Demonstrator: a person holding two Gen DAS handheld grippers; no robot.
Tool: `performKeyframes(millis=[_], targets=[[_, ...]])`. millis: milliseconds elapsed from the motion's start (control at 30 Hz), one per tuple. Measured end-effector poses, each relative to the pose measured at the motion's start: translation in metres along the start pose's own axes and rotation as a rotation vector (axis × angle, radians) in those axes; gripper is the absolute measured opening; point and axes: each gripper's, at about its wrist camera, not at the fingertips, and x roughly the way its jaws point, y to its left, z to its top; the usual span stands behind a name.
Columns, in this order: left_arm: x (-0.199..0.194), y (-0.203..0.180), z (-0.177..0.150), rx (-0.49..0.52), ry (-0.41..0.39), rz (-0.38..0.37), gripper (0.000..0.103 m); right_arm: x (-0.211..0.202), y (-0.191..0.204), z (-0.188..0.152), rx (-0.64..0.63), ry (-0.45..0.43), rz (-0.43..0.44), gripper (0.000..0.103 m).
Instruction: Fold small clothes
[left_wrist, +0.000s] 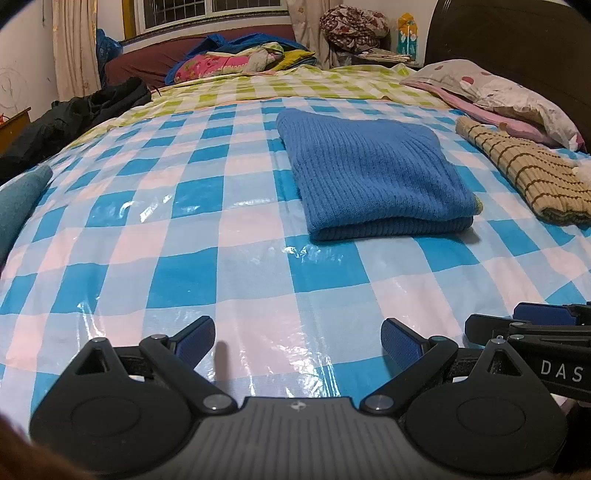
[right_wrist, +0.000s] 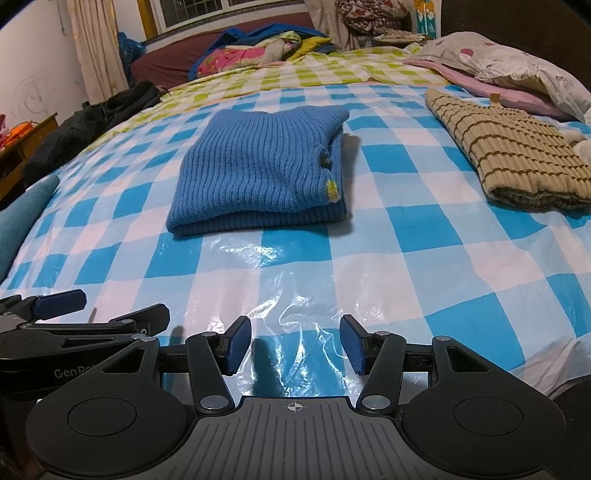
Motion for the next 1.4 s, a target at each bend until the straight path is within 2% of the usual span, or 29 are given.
performKeyframes(millis=[1400], targets=[[0.0000, 0.0016, -0.0008, -0.017, -0.005, 0.007, 0.102, 0.0001, -0.0001, -0.0010, 0.000, -0.001, -0.003, 0.054]])
